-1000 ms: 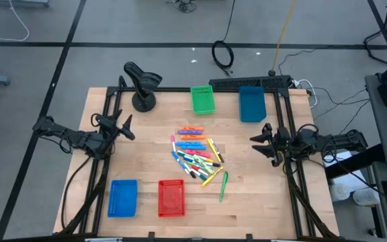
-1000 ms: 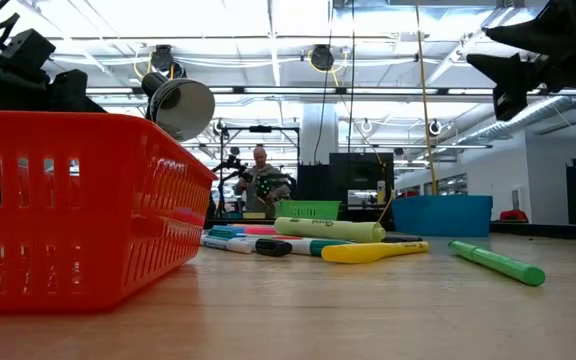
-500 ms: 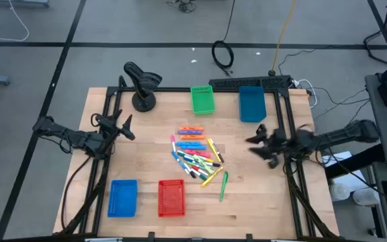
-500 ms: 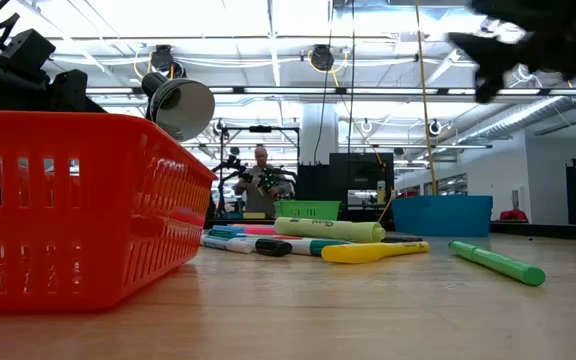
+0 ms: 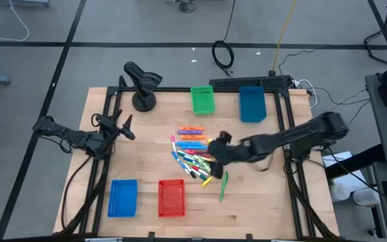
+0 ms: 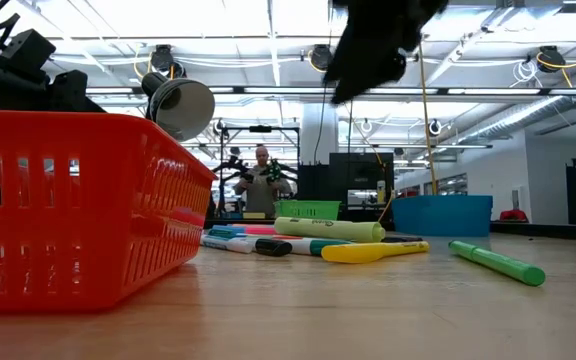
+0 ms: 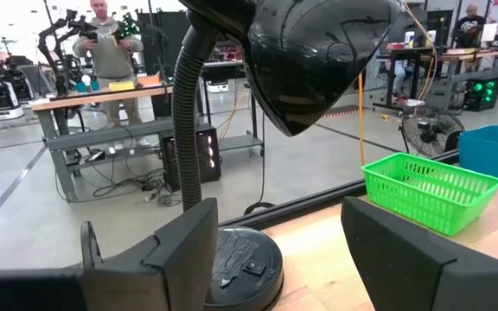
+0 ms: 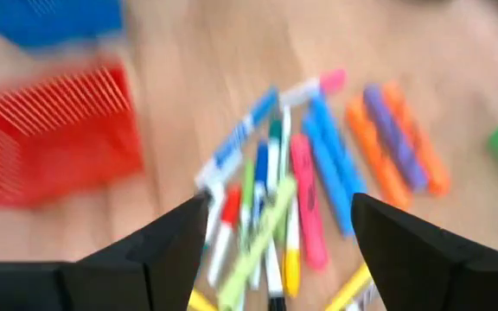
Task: Pick & Place Markers
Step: Put the light green highlighter into the dark blue bin
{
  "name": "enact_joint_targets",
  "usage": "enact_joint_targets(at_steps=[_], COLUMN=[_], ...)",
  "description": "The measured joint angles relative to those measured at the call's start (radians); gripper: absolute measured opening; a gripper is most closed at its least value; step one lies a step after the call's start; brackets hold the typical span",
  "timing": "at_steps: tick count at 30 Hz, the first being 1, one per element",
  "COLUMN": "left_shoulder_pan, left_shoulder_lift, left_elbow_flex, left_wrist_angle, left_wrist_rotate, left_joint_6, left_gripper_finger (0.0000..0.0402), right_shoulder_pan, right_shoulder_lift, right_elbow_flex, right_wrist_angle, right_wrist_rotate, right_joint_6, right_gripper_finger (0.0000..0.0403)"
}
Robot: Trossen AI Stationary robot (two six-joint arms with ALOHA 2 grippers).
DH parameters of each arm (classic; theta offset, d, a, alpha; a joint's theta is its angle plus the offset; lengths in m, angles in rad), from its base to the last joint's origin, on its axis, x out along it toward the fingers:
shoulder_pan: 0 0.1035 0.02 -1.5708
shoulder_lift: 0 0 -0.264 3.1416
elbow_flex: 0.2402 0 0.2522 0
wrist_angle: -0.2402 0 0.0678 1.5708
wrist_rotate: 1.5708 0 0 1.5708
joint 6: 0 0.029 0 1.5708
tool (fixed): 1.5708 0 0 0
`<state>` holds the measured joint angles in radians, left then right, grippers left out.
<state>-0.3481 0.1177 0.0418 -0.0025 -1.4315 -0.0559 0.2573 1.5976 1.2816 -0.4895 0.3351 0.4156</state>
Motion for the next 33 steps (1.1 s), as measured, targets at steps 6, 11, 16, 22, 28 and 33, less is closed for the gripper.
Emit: enact_joint_targets(at_steps=[6,11,16,22,28,33], left_shoulder_pan=[0.000,0.000,0.000,0.000,0.000,0.000], left_shoulder_lift=[0.000,0.000,0.000,0.000,0.000,0.000], left_elbow_flex=[0.000,0.000,0.000,0.000,0.000,0.000], left_wrist_angle=[0.000,-0.001,-0.001,-0.001,-0.001,-0.001], left_wrist_rotate=[0.000,0.000,0.000,0.000,0.000,0.000], left_joint_6=[0.000,0.000,0.000,0.000,0.000,0.000], left_gripper_finger=[0.0251,0.0251,0.0251,0.0251,0.0251,0.0251], right_shoulder_pan=[0.014,-0.002,-0.008,-0.010,-0.013,-0.014], right_shoulder_lift=[0.184,0.235,0.236,0.236,0.236,0.259], right_elbow_flex=[0.103,0.100,0.028,-0.065,-0.112,-0.112], right_wrist_angle=[-0.062,-0.083,0.023,0.156,0.231,0.244], right_wrist_rotate=[0.001,0.006,0.020,0.058,0.055,-0.001], right_joint_6=[0.030,0.080,0.109,0.107,0.072,0.076], right_gripper_finger=[0.0261,0.0259,0.0258,0.0258,0.0258,0.0258])
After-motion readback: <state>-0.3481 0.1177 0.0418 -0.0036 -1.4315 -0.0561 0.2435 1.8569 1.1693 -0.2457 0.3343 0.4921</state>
